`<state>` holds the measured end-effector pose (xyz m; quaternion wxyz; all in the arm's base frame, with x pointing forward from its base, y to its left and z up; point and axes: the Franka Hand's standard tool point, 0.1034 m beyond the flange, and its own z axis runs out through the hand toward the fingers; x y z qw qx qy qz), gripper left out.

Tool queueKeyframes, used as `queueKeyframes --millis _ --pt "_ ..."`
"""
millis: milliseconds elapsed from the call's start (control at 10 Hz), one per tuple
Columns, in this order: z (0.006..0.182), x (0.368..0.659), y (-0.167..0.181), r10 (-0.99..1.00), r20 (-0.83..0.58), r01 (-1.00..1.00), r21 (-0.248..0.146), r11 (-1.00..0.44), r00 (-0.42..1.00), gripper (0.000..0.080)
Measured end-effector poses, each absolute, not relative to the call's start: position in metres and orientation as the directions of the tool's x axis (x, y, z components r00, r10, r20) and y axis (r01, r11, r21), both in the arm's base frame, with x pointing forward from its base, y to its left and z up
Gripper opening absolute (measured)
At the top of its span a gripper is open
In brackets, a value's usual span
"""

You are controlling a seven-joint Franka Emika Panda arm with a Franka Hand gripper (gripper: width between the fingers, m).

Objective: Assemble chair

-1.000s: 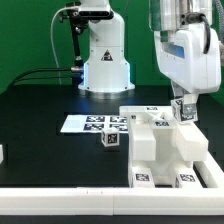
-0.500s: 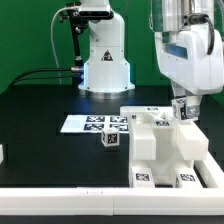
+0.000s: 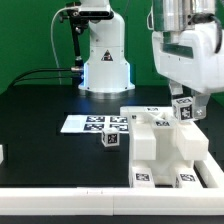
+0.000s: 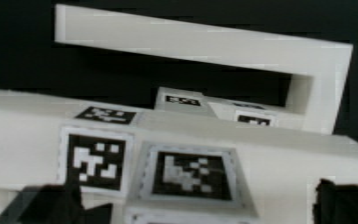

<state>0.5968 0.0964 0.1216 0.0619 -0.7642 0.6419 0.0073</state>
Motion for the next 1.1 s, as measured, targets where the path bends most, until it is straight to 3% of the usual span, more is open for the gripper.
queueKeyframes --millis 300,600,800,1100 --pt "0.131 0.598 0.097 -0.864 -0.052 -0.862 -0.124 -0.492 0.5 0.0649" --pt "0.129 0.598 0.096 -0.734 -0.025 -0.731 -0.129 -0.67 0.678 0.0649" --pt "0.125 0.593 0.094 -0.471 0.022 -0.467 -0.102 -0.878 0.882 0.0649" --pt "0.116 0.587 0.101 -0.152 0.039 -0.149 -0.062 -0.987 0.988 0.0649"
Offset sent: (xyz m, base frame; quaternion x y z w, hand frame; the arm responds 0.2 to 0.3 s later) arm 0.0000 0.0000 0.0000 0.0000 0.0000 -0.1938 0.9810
